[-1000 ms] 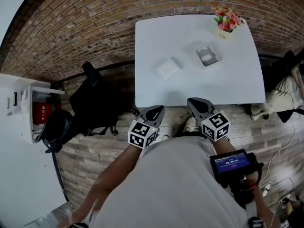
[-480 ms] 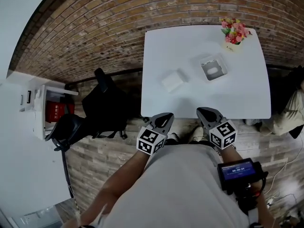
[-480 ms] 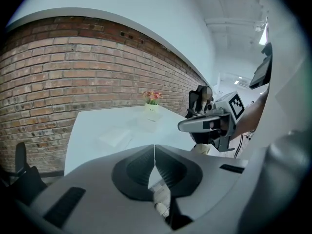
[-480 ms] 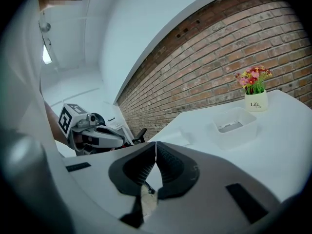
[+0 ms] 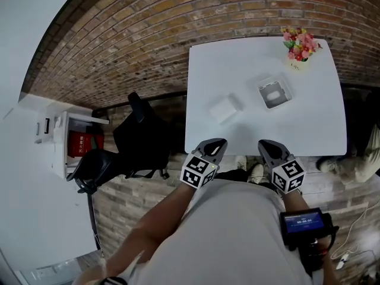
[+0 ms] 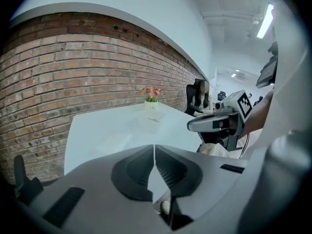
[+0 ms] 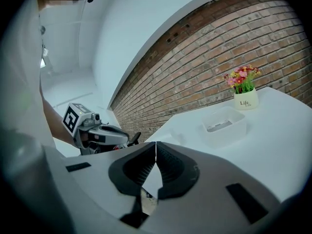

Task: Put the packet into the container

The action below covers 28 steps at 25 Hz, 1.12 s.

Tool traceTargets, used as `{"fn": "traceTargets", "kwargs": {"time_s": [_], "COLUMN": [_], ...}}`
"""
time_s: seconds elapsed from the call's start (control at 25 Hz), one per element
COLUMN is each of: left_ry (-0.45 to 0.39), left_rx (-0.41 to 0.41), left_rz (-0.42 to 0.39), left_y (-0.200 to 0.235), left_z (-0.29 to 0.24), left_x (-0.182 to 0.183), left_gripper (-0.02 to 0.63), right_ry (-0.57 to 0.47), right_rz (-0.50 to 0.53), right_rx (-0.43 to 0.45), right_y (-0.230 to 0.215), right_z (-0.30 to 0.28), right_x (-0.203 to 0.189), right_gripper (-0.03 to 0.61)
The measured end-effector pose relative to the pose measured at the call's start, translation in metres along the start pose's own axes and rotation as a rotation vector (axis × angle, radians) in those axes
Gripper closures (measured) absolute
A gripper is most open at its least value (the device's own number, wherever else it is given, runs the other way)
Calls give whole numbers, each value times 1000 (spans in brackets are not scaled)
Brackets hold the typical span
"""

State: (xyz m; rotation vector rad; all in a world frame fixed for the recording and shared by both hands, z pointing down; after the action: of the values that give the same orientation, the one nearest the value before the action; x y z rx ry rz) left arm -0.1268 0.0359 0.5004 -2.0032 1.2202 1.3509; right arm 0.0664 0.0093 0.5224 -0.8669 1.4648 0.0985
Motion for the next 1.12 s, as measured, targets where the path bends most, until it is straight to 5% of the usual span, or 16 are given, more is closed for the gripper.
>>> {"fn": "traceTargets", "kwargs": {"time_s": [0.32, 0.48, 0.92, 1.12], "left_ry": [56, 154, 266, 344], "left_rx": [-22, -36, -78, -145], "left_rz": [-19, -30, -64, -95], "left_y": [27, 47, 107, 116], "left_z": [-32, -42, -70, -90], "left_x": [6, -3, 6, 5], "left_gripper": [600, 586, 414, 271], "right_ry": [-3, 1, 53, 51], "right_rz": [7, 9, 2, -16], "right_rx": [-47, -55, -86, -114], "right_y": [-20, -24, -25, -27], "right_z": [-12, -21, -44, -51], "right_x": [14, 20, 16, 14], "right_gripper": [568, 568, 568, 568]}}
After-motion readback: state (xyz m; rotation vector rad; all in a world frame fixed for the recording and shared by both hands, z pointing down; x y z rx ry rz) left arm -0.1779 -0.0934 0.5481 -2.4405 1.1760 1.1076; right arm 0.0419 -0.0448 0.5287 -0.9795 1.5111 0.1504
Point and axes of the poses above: the fingertips, and each gripper's own axes: z backward along the fingers, y to its left, x out of its top, the point moved 6 cm from there along z, backward along the fingers, and after that the axes turned 12 degrees about -y, right-handed, at the moved point
